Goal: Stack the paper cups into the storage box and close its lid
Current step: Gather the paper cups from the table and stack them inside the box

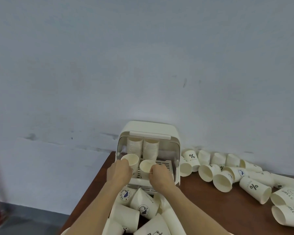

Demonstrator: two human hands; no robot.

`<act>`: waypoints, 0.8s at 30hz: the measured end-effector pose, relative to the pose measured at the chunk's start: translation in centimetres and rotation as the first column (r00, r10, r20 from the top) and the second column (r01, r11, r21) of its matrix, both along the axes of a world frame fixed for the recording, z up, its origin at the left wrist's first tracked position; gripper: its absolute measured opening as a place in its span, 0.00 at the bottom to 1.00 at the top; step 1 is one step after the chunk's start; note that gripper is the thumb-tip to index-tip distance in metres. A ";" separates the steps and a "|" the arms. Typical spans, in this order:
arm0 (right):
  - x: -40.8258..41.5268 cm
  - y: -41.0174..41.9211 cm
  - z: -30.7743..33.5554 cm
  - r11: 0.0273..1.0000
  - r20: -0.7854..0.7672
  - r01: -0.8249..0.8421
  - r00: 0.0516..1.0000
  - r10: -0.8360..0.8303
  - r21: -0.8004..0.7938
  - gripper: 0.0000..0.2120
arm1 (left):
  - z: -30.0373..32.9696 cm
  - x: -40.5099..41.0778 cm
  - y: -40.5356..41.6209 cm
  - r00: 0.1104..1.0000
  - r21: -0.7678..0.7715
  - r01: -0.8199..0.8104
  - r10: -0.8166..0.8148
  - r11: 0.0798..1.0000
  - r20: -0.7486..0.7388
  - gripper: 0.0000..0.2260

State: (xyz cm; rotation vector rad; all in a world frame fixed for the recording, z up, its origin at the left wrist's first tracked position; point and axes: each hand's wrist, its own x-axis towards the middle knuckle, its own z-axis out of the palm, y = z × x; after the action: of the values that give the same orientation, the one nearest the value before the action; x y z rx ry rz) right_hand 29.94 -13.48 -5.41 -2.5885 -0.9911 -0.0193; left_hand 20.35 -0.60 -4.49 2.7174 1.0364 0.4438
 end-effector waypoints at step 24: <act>-3.4 -2.5 2.0 0.997 -0.031 -0.068 0.997 0.067 -0.038 0.16 | 1.2 -1.7 -2.2 0.993 0.086 -0.015 0.024 0.996 -0.114 0.14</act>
State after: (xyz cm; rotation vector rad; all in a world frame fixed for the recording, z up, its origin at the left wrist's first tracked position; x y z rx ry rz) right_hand 26.55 -16.00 -3.42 -2.5813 -1.0774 0.0571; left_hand 18.61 -2.82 -3.26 2.8398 1.0978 0.3453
